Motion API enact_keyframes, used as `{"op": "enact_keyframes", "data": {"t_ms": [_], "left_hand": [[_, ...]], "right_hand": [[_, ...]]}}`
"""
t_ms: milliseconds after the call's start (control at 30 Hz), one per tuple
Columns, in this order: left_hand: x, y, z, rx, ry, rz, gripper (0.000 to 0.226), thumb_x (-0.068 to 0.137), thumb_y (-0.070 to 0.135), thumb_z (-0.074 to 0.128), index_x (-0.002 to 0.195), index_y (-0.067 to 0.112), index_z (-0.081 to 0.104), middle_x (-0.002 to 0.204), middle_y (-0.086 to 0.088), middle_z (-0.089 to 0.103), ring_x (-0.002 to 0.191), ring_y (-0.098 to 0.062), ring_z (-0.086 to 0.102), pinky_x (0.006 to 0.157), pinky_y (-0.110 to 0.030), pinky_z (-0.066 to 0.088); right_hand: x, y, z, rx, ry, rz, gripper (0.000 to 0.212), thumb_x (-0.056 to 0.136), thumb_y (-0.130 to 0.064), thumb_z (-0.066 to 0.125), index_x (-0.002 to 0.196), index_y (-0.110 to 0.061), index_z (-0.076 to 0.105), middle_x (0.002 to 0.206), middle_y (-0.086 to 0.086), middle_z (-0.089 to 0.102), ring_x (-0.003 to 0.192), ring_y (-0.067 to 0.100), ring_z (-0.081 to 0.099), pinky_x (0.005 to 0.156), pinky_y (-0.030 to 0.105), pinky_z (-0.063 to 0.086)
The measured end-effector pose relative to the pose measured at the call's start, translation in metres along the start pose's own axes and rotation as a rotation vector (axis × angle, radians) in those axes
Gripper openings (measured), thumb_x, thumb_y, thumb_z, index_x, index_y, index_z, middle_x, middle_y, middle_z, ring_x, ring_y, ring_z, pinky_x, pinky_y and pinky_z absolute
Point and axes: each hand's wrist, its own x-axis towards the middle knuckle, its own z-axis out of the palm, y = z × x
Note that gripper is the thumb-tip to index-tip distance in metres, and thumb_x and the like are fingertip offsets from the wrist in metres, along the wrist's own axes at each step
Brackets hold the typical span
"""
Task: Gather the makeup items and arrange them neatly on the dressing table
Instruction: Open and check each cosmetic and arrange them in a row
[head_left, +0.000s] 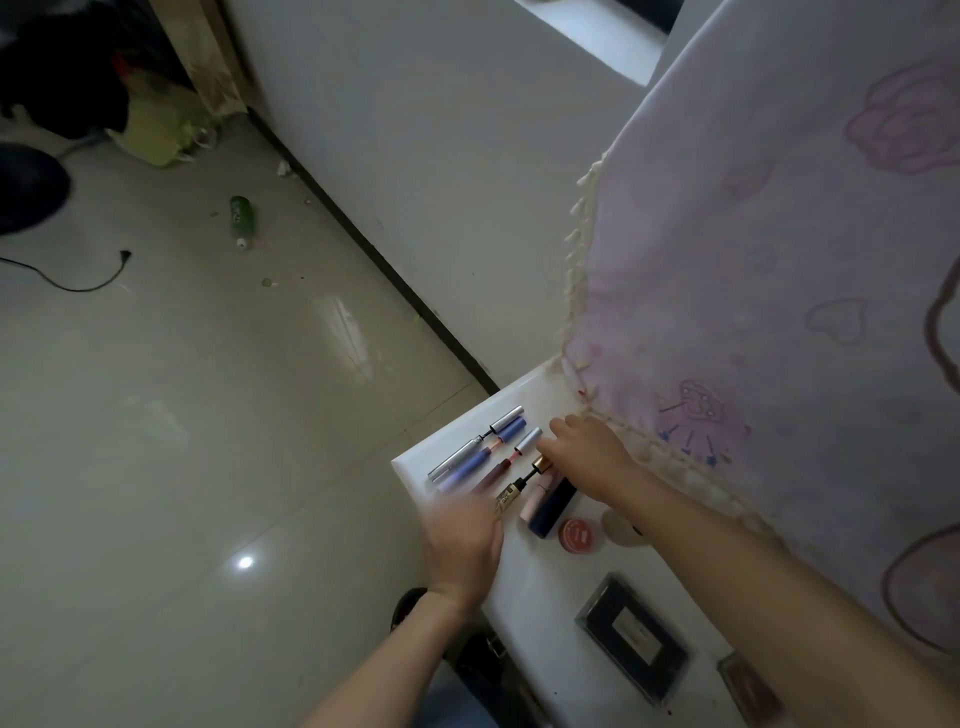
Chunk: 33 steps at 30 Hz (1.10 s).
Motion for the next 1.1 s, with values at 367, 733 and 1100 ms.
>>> {"op": "enact_keyframes", "data": {"t_ms": [367, 733, 1100], "left_hand": [[0.006, -0.003, 0.003, 0.065, -0.012, 0.017, 0.019, 0.074, 0.026, 0.048, 0.068, 0.017, 0.063, 0.064, 0.001, 0.061, 0.071, -0.019, 0.035, 0.06, -0.03, 0.021], [0.007, -0.009, 0.0, -0.028, 0.043, 0.087, 0.01, 0.074, 0.029, 0.05, 0.08, 0.021, 0.053, 0.067, 0.001, 0.061, 0.073, -0.018, 0.039, 0.061, -0.029, 0.023], [-0.013, -0.04, -0.028, -0.065, -0.298, -0.096, 0.044, 0.077, 0.039, 0.042, 0.114, 0.015, 0.048, 0.108, -0.011, 0.066, 0.105, -0.021, 0.045, 0.078, -0.032, 0.037]], "right_hand": [[0.007, -0.004, -0.006, 0.047, -0.136, 0.027, 0.039, 0.084, 0.002, 0.049, 0.122, -0.008, 0.047, 0.122, 0.014, 0.049, 0.113, 0.031, 0.045, 0.087, 0.038, 0.039], [-0.008, 0.008, 0.005, 0.089, 0.095, 0.03, 0.046, 0.017, 0.001, 0.082, 0.055, -0.016, 0.063, 0.049, 0.0, 0.049, 0.038, 0.015, 0.045, 0.043, 0.016, -0.002], [-0.015, -0.019, 0.006, 0.154, -0.023, 0.025, 0.026, 0.083, -0.001, 0.052, 0.107, -0.008, 0.058, 0.119, 0.012, 0.051, 0.108, 0.027, 0.046, 0.07, 0.033, 0.03]]}}
